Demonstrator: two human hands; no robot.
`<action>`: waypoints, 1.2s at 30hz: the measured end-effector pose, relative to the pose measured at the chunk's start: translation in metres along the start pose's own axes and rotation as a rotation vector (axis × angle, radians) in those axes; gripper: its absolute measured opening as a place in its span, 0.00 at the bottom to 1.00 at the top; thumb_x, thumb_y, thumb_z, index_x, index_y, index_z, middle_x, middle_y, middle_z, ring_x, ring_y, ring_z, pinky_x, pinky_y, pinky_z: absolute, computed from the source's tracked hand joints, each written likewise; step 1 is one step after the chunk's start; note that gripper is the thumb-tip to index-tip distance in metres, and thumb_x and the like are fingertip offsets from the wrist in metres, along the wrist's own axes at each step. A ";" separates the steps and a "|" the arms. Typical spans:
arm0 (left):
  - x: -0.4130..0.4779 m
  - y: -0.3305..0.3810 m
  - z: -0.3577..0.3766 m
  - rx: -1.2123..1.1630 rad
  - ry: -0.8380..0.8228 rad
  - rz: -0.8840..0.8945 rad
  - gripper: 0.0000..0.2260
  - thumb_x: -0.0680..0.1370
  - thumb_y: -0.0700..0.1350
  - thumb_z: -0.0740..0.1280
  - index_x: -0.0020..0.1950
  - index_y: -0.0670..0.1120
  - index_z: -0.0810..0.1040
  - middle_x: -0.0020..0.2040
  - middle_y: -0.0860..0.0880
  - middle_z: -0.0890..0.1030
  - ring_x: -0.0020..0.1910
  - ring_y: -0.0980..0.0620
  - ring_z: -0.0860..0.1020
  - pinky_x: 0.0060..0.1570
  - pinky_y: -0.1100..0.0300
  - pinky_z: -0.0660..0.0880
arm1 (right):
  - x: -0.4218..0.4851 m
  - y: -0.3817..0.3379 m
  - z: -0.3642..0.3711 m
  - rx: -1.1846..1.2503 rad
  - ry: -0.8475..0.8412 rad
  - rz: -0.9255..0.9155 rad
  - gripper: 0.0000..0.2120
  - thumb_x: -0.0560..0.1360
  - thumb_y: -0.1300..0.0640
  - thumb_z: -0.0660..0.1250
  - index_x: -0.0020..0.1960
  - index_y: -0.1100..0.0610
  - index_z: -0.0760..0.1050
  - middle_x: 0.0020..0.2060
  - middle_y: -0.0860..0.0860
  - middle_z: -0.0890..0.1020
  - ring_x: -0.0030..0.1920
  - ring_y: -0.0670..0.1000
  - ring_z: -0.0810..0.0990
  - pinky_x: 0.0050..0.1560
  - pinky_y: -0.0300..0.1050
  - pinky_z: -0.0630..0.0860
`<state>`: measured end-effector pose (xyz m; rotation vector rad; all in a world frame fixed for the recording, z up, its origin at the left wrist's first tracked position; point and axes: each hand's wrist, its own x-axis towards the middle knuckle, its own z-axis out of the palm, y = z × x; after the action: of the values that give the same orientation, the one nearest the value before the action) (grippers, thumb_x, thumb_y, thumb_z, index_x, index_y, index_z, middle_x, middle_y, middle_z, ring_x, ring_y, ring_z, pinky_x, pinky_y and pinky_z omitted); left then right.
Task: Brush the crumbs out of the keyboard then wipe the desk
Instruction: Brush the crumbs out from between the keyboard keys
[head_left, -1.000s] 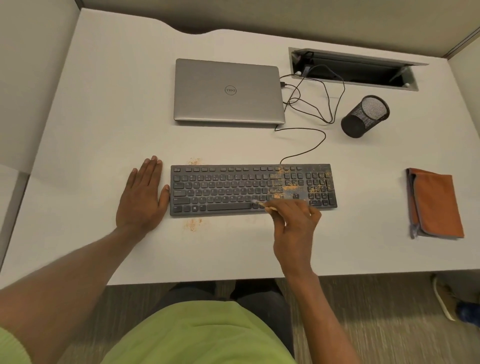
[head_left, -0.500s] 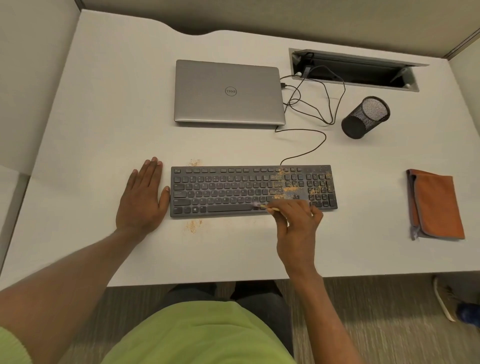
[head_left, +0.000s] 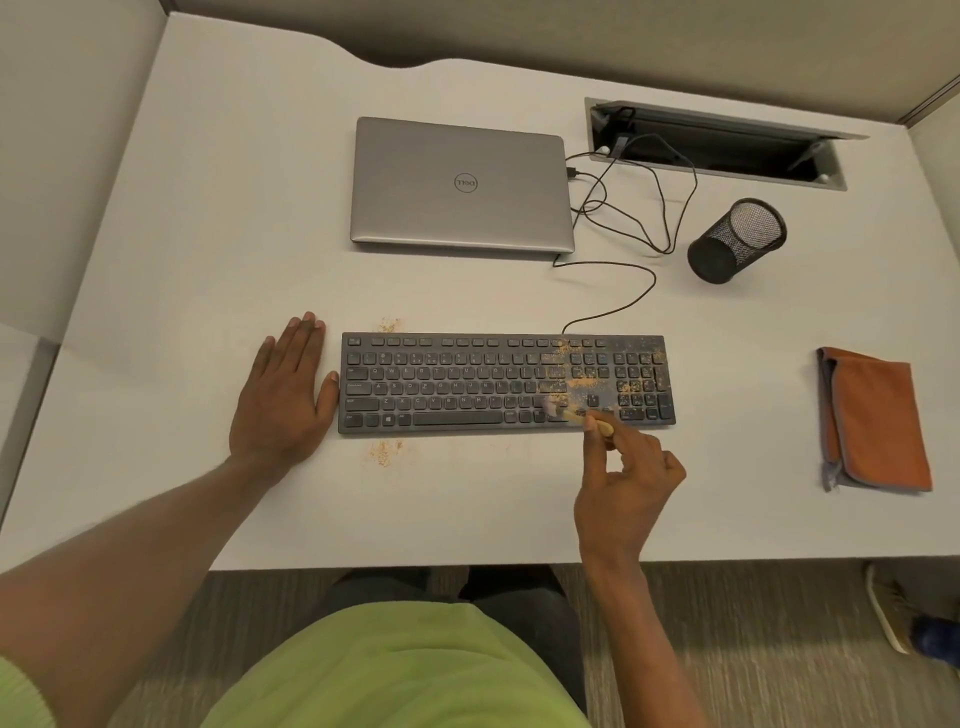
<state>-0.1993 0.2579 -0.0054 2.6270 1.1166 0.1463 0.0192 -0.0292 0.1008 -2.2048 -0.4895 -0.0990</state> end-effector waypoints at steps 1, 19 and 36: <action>0.000 0.000 0.000 -0.002 -0.001 0.000 0.31 0.87 0.56 0.48 0.88 0.45 0.52 0.88 0.48 0.54 0.87 0.52 0.50 0.86 0.49 0.48 | -0.002 0.003 0.001 -0.009 -0.002 0.011 0.08 0.80 0.53 0.69 0.56 0.54 0.84 0.43 0.41 0.80 0.54 0.30 0.69 0.53 0.67 0.71; 0.000 -0.001 0.001 -0.009 0.002 0.001 0.31 0.87 0.56 0.49 0.88 0.45 0.52 0.88 0.48 0.54 0.87 0.52 0.50 0.85 0.48 0.49 | 0.020 -0.001 -0.004 0.030 -0.024 -0.023 0.06 0.81 0.53 0.69 0.53 0.54 0.83 0.43 0.40 0.80 0.50 0.38 0.75 0.51 0.67 0.74; 0.002 -0.003 0.002 0.011 -0.009 -0.001 0.31 0.87 0.56 0.49 0.88 0.45 0.51 0.88 0.47 0.54 0.87 0.51 0.50 0.85 0.46 0.51 | 0.126 -0.019 0.050 0.055 -0.173 -0.087 0.04 0.81 0.50 0.70 0.51 0.47 0.83 0.42 0.26 0.78 0.50 0.45 0.77 0.59 0.66 0.74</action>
<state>-0.1994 0.2608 -0.0085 2.6343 1.1186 0.1288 0.1232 0.0588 0.1133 -2.1478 -0.6766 0.0585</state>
